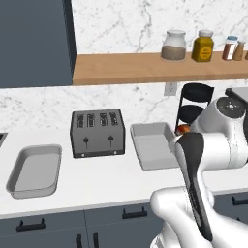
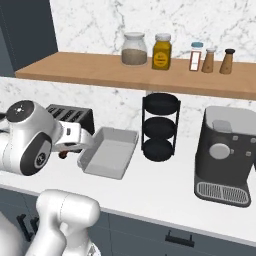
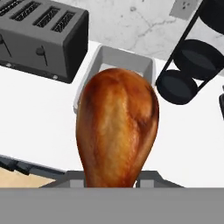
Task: Place one lemon and one chicken drumstick in each tupperware on the nearby counter, to pack two identical lunches.
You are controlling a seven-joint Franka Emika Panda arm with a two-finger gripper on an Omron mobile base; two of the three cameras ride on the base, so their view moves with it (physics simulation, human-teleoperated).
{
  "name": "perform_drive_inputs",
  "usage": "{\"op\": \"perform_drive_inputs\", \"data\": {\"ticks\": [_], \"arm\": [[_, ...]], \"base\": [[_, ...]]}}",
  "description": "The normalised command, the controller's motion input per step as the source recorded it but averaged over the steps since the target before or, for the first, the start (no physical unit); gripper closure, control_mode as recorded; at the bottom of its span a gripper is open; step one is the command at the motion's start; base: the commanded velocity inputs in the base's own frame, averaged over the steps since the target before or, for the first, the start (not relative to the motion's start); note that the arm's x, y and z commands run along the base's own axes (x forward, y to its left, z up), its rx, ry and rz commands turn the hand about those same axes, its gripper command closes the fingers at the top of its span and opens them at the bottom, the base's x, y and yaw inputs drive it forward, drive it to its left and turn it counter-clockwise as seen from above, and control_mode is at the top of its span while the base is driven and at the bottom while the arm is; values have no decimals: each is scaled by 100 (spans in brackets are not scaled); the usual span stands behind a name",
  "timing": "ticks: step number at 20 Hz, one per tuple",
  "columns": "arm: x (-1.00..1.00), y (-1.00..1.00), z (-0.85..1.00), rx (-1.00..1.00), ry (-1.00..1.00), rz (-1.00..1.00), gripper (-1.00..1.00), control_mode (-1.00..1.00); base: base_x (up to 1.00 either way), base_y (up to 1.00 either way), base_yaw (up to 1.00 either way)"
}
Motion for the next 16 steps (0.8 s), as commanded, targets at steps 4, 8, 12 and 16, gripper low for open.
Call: {"op": "perform_drive_inputs", "data": {"ticks": [4, 8, 12, 16], "arm": [[45, -5, -48, -3, 9, 0, 100, -100], [70, -5, -51, 0, 12, 0, 100, -100], [84, -11, -63, 4, 1, 0, 100, -100], [84, -29, -61, 10, 0, 0, 100, -100]], "base": [[0, 0, 0], [0, 0, 0], [0, 0, 0], [0, 0, 0]]}}
